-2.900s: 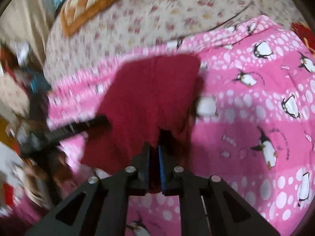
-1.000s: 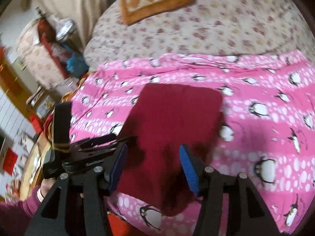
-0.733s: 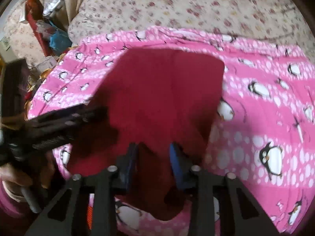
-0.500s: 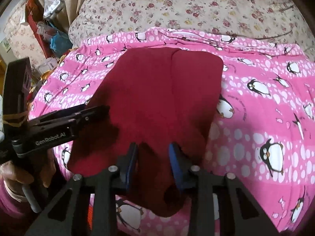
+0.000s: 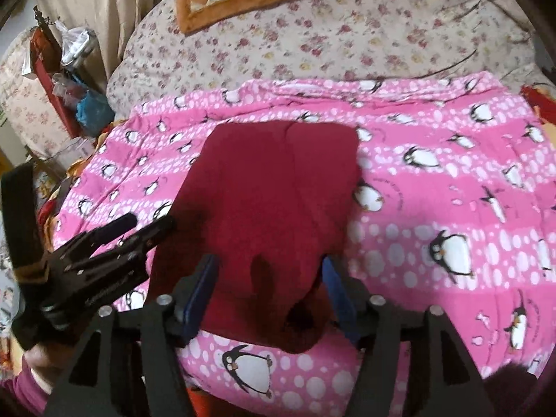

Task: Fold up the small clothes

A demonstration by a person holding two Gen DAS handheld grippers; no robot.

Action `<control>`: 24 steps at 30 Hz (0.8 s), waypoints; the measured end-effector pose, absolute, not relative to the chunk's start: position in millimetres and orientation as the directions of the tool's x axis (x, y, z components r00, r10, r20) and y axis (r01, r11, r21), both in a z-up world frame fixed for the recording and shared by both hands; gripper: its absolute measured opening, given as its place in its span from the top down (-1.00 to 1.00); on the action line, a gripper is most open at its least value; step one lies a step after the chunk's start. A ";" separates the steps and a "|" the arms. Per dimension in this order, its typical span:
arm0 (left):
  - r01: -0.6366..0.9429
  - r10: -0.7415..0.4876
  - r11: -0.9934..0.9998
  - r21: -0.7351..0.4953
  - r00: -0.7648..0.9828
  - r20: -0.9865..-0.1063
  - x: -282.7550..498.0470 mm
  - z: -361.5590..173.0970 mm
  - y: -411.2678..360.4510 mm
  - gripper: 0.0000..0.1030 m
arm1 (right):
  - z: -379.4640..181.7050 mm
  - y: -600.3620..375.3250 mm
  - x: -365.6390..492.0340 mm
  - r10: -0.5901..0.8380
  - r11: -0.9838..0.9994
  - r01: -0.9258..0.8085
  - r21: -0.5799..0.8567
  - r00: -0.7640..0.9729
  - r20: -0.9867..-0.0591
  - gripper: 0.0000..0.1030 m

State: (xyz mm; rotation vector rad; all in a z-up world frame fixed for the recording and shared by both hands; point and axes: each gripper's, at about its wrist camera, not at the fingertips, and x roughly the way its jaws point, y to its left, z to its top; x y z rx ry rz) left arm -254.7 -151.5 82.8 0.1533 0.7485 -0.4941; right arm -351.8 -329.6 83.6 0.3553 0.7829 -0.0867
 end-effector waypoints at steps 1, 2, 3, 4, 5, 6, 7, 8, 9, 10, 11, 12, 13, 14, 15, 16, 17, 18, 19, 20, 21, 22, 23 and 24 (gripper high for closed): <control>0.474 -0.366 0.880 -0.032 0.633 -0.682 -255.7 82.7 -150.0 0.06 | 84.8 -329.6 -353.4 0.044 0.937 0.215 0.275 0.710 -0.703 -0.33; 0.469 -0.360 0.883 -0.028 0.638 -0.680 -256.5 82.9 -149.0 0.06 | 85.3 -329.5 -354.3 0.035 0.937 0.221 0.270 0.710 -0.703 -0.35; 0.463 -0.353 0.886 -0.022 0.644 -0.679 -256.9 83.1 -148.8 0.06 | 85.9 -329.1 -355.5 0.020 0.937 0.232 0.260 0.709 -0.705 -0.37; 0.458 -0.347 0.889 -0.016 0.649 -0.677 -257.4 83.3 -148.2 0.06 | 86.3 -328.3 -356.5 0.004 0.938 0.242 0.248 0.708 -0.706 -0.37; 0.455 -0.344 0.890 -0.013 0.654 -0.674 -257.6 83.7 -147.3 0.06 | 86.4 -327.5 -357.2 -0.007 0.939 0.248 0.240 0.709 -0.705 -0.38; 0.454 -0.344 0.891 -0.013 0.657 -0.671 -257.7 84.1 -146.5 0.06 | 86.5 -327.4 -358.1 -0.012 0.939 0.250 0.236 0.710 -0.704 -0.39; 0.453 -0.347 0.891 -0.015 0.660 -0.667 -258.5 84.6 -145.8 0.06 | 86.3 -326.9 -358.7 -0.018 0.939 0.254 0.233 0.711 -0.703 -0.40; 0.454 -0.349 0.891 -0.015 0.661 -0.664 -258.7 84.9 -145.4 0.06 | 86.0 -326.7 -358.7 -0.020 0.938 0.256 0.232 0.711 -0.703 -0.41; 0.457 -0.350 0.889 -0.014 0.661 -0.663 -258.7 84.8 -145.6 0.06 | 85.1 -326.9 -358.6 -0.022 0.938 0.259 0.232 0.710 -0.704 -0.42; 0.457 -0.349 0.889 -0.012 0.661 -0.664 -259.6 84.4 -145.1 0.06 | 84.3 -326.6 -358.6 -0.023 0.937 0.261 0.231 0.709 -0.705 -0.42; 0.455 -0.343 0.890 -0.005 0.663 -0.665 -259.6 83.8 -145.7 0.06 | 83.6 -326.4 -358.3 -0.026 0.937 0.264 0.229 0.707 -0.707 -0.43; 0.454 -0.340 0.891 -0.001 0.665 -0.665 -259.6 83.3 -145.9 0.06 | 82.9 -326.1 -358.0 -0.028 0.937 0.266 0.227 0.705 -0.709 -0.43; 0.453 -0.338 0.891 0.001 0.666 -0.664 -259.9 82.6 -146.0 0.06 | 82.0 -325.6 -357.9 -0.029 0.937 0.267 0.227 0.704 -0.710 -0.43; 0.452 -0.336 0.892 0.002 0.665 -0.667 -259.4 81.8 -146.2 0.06 | 81.1 -325.4 -357.6 -0.028 0.936 0.267 0.227 0.703 -0.711 -0.43; 0.450 -0.334 0.893 0.001 0.664 -0.669 -259.6 81.2 -146.4 0.06 | 80.4 -325.3 -357.5 -0.027 0.936 0.267 0.228 0.703 -0.711 -0.44; 0.447 -0.331 0.895 0.000 0.662 -0.673 -258.7 80.1 -146.3 0.06 | 79.4 -324.9 -357.3 -0.027 0.936 0.268 0.229 0.703 -0.711 -0.44; 0.445 -0.331 0.895 -0.003 0.660 -0.674 -258.3 79.3 -145.9 0.06 | 78.5 -325.6 -357.1 -0.027 0.936 0.269 0.229 0.701 -0.712 -0.44; 0.444 -0.332 0.896 -0.007 0.658 -0.676 -257.7 78.5 -145.5 0.06 | 77.4 -325.8 -356.9 -0.029 0.935 0.272 0.229 0.701 -0.713 -0.44; 0.443 -0.331 0.896 -0.008 0.657 -0.677 -257.0 77.8 -145.2 0.06 | 76.5 -326.1 -356.8 -0.029 0.934 0.273 0.229 0.699 -0.714 -0.44; 0.441 -0.329 0.897 -0.007 0.658 -0.678 -256.4 77.3 -145.0 0.06 | 75.5 -326.5 -356.4 -0.029 0.933 0.275 0.230 0.698 -0.716 -0.44; 0.439 -0.325 0.899 -0.005 0.659 -0.678 -256.1 76.8 -145.0 0.06 | 74.1 -327.4 -355.6 -0.027 0.932 0.277 0.234 0.695 -0.718 -0.44; 0.437 -0.323 0.899 -0.003 0.659 -0.679 -255.6 76.3 -145.0 0.06 | 73.2 -327.6 -355.3 -0.026 0.931 0.279 0.235 0.694 -0.720 -0.44; 0.437 -0.322 0.899 -0.003 0.658 -0.681 -255.1 75.5 -145.3 0.06 | 72.2 -328.1 -354.8 -0.025 0.930 0.281 0.238 0.693 -0.721 -0.44; 0.439 -0.324 0.899 -0.005 0.656 -0.682 -254.8 74.8 -145.6 0.06 | 71.6 -328.5 -354.6 -0.024 0.929 0.282 0.239 0.693 -0.721 -0.45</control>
